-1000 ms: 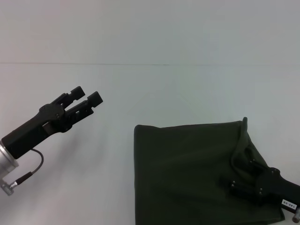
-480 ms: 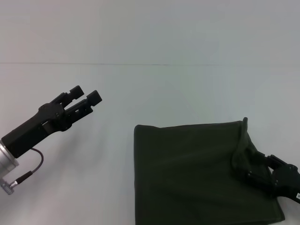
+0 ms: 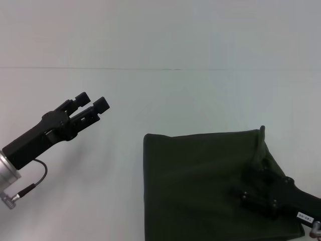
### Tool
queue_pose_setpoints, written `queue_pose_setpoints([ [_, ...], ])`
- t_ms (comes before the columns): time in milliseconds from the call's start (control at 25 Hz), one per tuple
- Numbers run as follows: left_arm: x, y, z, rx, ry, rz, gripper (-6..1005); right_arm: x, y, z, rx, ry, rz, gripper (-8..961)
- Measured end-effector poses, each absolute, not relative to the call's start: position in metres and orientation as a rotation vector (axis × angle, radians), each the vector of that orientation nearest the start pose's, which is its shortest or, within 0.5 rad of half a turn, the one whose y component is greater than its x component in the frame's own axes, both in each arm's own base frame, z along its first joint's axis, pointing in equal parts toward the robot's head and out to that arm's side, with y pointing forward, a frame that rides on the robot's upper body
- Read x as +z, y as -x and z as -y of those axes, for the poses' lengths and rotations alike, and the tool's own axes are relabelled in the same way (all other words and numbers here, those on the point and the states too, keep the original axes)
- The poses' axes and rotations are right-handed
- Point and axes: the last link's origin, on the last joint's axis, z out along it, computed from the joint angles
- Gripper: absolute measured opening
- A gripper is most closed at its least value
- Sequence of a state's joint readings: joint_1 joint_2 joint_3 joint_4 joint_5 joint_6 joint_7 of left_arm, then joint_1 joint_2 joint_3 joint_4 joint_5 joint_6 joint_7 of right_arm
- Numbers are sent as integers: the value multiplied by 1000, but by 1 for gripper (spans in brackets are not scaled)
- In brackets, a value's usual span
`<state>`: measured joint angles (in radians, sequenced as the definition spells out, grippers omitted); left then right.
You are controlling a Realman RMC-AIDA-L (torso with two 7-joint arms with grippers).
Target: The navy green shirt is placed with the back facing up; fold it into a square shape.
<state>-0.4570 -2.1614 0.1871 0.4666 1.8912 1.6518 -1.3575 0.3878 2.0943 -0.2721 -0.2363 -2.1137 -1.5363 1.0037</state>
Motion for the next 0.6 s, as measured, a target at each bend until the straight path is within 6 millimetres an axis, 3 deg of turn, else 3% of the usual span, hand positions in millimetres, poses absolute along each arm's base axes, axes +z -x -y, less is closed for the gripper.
queue_pose_setpoints([
  [320,6,287,-300,-1308,2130,964,947,-60,-323,-260,861,2404,-925,914],
  [600,7,288,-301,-1300,2126,966,946,-57,-332,-259,846,2347,-958,914],
])
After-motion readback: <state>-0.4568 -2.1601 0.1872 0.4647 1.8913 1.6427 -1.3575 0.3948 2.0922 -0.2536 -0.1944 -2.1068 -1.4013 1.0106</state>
